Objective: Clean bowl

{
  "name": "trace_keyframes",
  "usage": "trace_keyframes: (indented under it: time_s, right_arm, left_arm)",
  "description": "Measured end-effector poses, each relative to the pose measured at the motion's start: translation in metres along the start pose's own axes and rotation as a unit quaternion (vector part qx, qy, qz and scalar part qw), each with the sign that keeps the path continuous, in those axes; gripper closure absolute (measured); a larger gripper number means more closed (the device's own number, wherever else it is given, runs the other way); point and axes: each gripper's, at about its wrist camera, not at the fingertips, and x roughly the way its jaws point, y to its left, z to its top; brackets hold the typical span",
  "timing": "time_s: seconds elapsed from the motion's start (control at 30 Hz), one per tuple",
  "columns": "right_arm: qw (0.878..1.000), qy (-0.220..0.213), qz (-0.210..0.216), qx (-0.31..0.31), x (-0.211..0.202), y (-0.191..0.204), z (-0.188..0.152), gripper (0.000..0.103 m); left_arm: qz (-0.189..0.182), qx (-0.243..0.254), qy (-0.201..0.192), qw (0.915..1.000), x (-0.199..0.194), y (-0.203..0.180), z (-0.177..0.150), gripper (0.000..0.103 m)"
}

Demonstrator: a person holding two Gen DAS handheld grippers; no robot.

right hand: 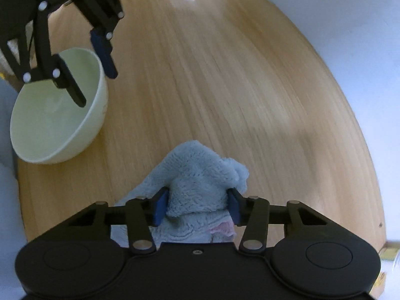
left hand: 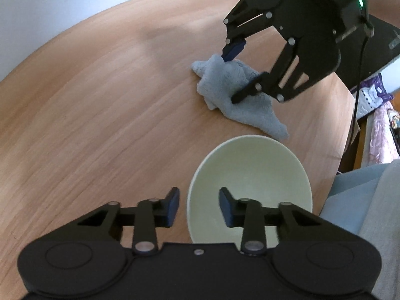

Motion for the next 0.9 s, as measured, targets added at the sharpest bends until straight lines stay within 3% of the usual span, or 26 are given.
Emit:
trace_keyframes:
  time_s: [0.13,0.2,0.27,0.3,0.37,0.47,0.63,0.7,0.73,0.8,0.9]
  right_arm:
    - [0.994,-0.007,0.009,0.109,-0.008,-0.007,-0.001,0.067]
    - [0.985,-0.017,0.019,0.169,-0.014,-0.013,-0.005,0.068]
    - [0.969,-0.04,0.032,0.242,-0.023,-0.02,-0.014,0.068]
    - [0.958,-0.054,0.037,0.28,-0.027,-0.024,-0.019,0.068]
    - [0.914,-0.097,0.058,0.389,-0.037,-0.034,-0.031,0.068]
    - [0.864,-0.139,0.094,0.474,-0.039,-0.033,-0.036,0.068]
    - [0.822,-0.184,0.147,0.519,-0.032,-0.022,-0.025,0.068]
    - [0.794,-0.188,0.183,0.548,-0.024,-0.026,-0.02,0.068]
    - [0.787,-0.184,0.2,0.553,-0.014,-0.029,-0.013,0.068]
    - [0.789,-0.173,0.209,0.551,-0.01,-0.025,-0.001,0.068]
    - [0.803,-0.16,0.2,0.538,-0.012,-0.019,0.002,0.069]
  left_arm:
    - [0.007,-0.003,-0.007,0.9999,0.002,0.002,-0.001,0.091]
    - [0.008,-0.01,-0.014,0.9998,0.002,0.001,-0.001,0.091]
    - [0.015,-0.014,-0.027,0.9994,0.001,-0.001,-0.007,0.091]
    - [0.018,-0.019,-0.036,0.999,0.0,-0.002,-0.01,0.092]
    - [0.023,-0.033,-0.054,0.9977,-0.003,-0.004,-0.018,0.095]
    - [0.036,-0.055,-0.088,0.994,-0.011,-0.009,-0.029,0.096]
    - [0.062,-0.076,-0.132,0.9864,-0.022,-0.019,-0.042,0.096]
    - [0.079,-0.078,-0.149,0.9826,-0.027,-0.023,-0.045,0.095]
    - [0.086,-0.082,-0.158,0.9802,-0.029,-0.024,-0.046,0.095]
    - [0.093,-0.097,-0.174,0.9755,-0.032,-0.024,-0.048,0.092]
    - [0.101,-0.12,-0.201,0.967,-0.037,-0.024,-0.053,0.089]
